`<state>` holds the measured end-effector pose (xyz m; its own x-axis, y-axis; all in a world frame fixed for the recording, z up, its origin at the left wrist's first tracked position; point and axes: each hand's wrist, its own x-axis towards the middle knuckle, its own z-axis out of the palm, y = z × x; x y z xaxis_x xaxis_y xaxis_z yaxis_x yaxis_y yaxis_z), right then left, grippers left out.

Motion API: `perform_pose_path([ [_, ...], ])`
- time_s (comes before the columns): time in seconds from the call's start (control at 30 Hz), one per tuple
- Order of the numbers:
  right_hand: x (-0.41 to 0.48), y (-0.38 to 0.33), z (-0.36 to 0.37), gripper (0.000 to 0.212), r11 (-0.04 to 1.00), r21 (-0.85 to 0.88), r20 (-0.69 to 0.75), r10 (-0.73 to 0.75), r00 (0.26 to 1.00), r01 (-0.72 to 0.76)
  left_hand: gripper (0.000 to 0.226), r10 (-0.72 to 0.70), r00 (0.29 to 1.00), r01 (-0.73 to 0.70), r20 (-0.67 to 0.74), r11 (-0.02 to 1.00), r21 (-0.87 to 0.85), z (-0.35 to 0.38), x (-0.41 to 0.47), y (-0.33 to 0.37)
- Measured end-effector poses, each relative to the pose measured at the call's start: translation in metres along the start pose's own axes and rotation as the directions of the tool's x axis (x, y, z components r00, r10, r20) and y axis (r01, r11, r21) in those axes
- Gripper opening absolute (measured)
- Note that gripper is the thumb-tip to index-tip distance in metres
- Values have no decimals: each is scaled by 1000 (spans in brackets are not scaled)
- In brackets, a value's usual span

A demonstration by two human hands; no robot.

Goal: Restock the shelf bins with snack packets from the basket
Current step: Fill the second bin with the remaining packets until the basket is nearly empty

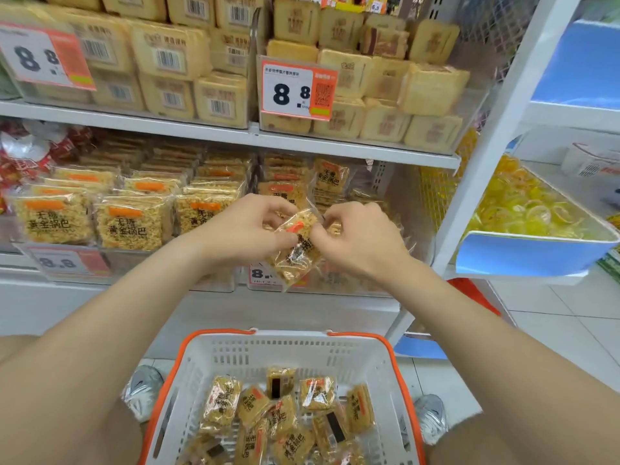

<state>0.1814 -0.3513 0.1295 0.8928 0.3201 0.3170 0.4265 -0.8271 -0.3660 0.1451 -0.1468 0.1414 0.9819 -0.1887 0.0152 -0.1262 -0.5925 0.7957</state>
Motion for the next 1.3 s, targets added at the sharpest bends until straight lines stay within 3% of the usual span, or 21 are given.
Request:
perform_pose_path([
  [0.1,14,7,-7,29,983,180,110,-55,992,34,26,-18,999,16,-37,998,-68,3,7,-1],
  [0.27,23,23,2,25,855,497,296,-4,955,-150,26,11,963,-18,-269,1000,-24,12,19,0],
  [0.33,28,26,5,39,817,525,327,62,943,-236,45,-33,954,33,-298,999,-5,11,21,1],
  [0.47,37,32,5,58,751,549,356,189,915,-368,86,-38,976,85,-215,973,216,14,23,7],
  [0.63,43,36,1,52,617,629,460,196,866,-474,89,24,974,51,-224,945,323,24,25,11],
  [0.7,46,38,-2,60,638,604,484,183,856,-478,86,45,973,36,-225,939,343,26,29,10],
  [0.83,59,53,-1,71,654,572,454,250,855,-495,89,144,965,-25,-221,885,466,27,39,4],
  [0.97,76,69,0,72,618,526,311,500,808,-585,84,215,957,-19,-196,717,697,27,56,-7],
  [1.03,85,74,6,63,563,560,242,591,769,-609,81,178,971,-14,-158,706,708,27,64,-11],
  [1.1,93,76,15,42,562,560,153,652,743,-608,79,151,980,-11,-133,700,714,29,72,-14],
  [1.17,99,75,23,23,602,543,72,660,747,-585,76,145,981,-7,-129,691,723,33,79,-15],
  [1.3,116,73,38,38,654,551,-23,633,774,-518,66,118,982,27,-146,681,732,43,89,-13],
])
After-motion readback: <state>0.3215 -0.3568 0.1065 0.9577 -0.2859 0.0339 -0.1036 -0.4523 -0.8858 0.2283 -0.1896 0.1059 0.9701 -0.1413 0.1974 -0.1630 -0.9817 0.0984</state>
